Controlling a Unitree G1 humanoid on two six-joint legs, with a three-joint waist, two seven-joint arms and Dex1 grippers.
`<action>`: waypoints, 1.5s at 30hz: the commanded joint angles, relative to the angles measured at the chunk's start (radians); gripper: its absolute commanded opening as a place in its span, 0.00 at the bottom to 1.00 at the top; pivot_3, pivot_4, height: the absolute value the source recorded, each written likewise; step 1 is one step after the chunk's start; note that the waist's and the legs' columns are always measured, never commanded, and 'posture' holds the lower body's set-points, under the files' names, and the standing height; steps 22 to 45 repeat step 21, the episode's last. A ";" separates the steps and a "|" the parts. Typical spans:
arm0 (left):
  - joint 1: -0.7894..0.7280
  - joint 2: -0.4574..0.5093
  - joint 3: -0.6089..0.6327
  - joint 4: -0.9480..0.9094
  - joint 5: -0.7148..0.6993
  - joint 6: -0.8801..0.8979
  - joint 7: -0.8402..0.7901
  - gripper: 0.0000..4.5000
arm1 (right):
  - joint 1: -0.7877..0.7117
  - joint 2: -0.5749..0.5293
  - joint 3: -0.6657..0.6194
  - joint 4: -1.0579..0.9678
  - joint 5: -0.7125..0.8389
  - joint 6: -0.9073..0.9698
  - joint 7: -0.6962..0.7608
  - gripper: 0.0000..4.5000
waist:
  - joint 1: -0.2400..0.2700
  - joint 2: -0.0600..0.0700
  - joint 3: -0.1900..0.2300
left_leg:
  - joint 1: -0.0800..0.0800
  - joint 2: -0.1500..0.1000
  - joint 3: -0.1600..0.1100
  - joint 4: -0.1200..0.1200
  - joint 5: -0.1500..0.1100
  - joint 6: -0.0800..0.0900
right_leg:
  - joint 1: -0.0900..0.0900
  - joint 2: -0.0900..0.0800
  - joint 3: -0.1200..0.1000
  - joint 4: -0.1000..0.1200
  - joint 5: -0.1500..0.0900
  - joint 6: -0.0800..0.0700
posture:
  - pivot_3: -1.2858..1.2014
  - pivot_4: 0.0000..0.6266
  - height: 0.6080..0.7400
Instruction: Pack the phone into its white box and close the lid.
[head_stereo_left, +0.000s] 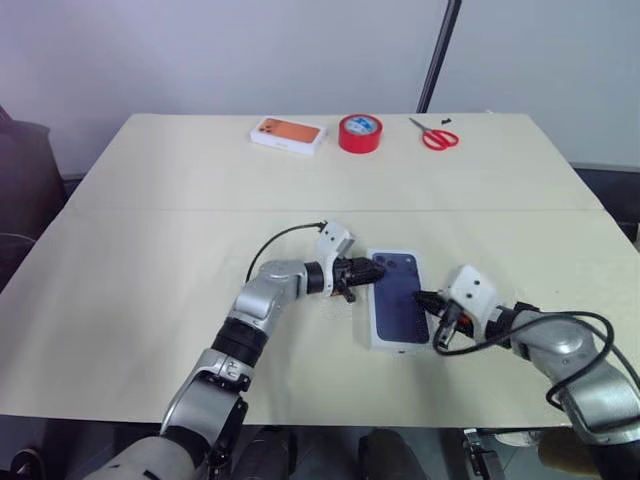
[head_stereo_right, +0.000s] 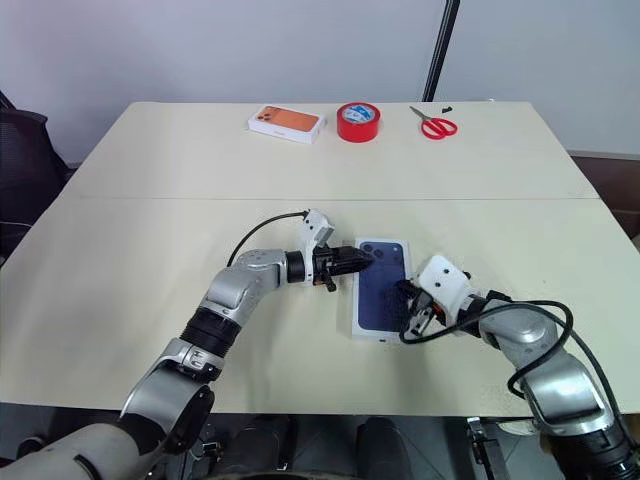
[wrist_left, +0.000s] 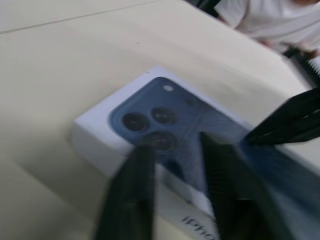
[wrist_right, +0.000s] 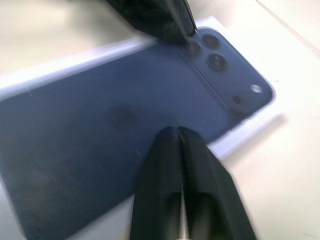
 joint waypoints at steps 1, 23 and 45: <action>0.007 0.076 0.057 -0.090 -0.033 0.013 -0.037 0.74 | -0.074 0.035 -0.121 -0.030 0.121 0.042 -0.018 0.40 | -0.004 0.001 0.001 | -0.001 0.000 0.000 0.000 0.000 0.000 | -0.001 0.000 0.000 0.001 0.000 0.000 | 0.52 0.24 1.00; 0.367 0.569 0.343 -0.383 -0.208 0.113 -0.182 0.96 | 0.023 -0.052 -0.223 0.027 0.162 -0.045 0.097 0.85 | 0.001 0.004 0.003 | -0.004 0.002 0.000 -0.002 0.000 0.000 | -0.006 -0.001 0.002 0.001 0.000 0.000 | 0.52 0.24 1.00; 0.367 0.569 0.343 -0.383 -0.208 0.113 -0.182 0.96 | 0.023 -0.052 -0.223 0.027 0.162 -0.045 0.097 0.85 | 0.001 0.004 0.003 | -0.004 0.002 0.000 -0.002 0.000 0.000 | -0.006 -0.001 0.002 0.001 0.000 0.000 | 0.52 0.24 1.00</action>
